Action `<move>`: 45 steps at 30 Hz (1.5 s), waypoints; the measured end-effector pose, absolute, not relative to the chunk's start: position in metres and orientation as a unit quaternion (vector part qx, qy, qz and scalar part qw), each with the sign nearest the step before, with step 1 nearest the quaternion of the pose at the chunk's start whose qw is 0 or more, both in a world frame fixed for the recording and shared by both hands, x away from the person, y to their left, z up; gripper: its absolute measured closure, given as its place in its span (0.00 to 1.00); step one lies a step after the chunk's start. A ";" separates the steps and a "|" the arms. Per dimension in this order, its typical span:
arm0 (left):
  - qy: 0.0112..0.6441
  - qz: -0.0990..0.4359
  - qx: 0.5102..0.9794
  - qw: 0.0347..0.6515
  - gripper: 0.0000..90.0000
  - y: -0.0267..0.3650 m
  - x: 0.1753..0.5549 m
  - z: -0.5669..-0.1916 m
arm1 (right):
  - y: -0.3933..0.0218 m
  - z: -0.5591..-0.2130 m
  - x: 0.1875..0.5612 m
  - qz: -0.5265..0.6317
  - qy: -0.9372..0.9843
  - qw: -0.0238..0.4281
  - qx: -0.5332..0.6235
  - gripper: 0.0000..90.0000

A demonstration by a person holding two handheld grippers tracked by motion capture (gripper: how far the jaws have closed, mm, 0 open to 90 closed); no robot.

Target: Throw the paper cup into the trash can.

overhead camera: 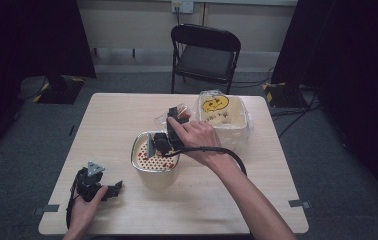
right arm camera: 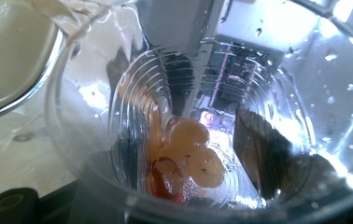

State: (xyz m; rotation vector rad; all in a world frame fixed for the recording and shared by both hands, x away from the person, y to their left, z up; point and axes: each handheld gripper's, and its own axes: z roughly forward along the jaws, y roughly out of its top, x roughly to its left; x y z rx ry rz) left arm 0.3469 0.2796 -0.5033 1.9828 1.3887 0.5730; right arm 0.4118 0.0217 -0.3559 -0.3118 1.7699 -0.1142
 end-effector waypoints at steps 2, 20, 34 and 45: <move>0.529 0.218 0.755 0.321 0.00 0.280 0.347 -0.503 | 0.023 -0.354 0.410 -0.051 0.762 0.629 -0.147 0.55; 0.529 0.217 0.755 0.322 0.00 0.280 0.347 -0.503 | 0.023 -0.367 0.404 -0.165 0.615 0.719 -0.279 0.55; 0.529 0.218 0.755 0.321 0.00 0.280 0.347 -0.503 | 0.024 -0.371 0.402 -0.184 0.582 0.731 -0.306 0.57; 0.529 0.218 0.755 0.321 0.00 0.280 0.347 -0.503 | 0.025 -0.365 0.401 -0.149 0.615 0.727 -0.268 0.59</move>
